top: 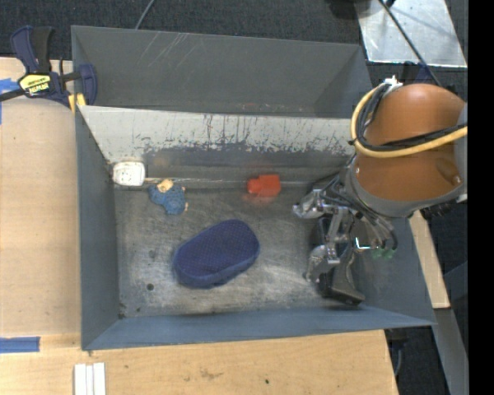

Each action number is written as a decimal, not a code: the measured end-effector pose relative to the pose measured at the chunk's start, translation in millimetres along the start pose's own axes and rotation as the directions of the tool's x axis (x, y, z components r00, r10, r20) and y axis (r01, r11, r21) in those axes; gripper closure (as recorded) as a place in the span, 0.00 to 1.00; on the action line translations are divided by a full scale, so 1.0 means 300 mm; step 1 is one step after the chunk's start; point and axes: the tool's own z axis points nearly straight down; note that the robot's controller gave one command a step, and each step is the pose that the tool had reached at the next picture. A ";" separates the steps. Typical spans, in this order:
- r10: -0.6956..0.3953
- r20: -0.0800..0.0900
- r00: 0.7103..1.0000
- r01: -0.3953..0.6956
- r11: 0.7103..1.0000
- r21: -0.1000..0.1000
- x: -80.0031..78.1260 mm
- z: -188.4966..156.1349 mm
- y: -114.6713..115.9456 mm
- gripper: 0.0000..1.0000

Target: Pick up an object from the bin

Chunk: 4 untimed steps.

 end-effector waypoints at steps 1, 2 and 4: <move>0.059 0.008 0.998 -0.059 0.998 -0.004 -0.071 0.106 0.429 0.00; -0.125 0.010 0.992 0.125 0.992 -0.004 -0.203 0.473 0.194 0.00; -0.171 0.017 0.985 0.171 0.985 0.003 -0.186 -0.076 0.135 1.00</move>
Offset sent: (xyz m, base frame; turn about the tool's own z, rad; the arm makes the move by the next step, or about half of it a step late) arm 0.0207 0.1235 -0.0309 0.0670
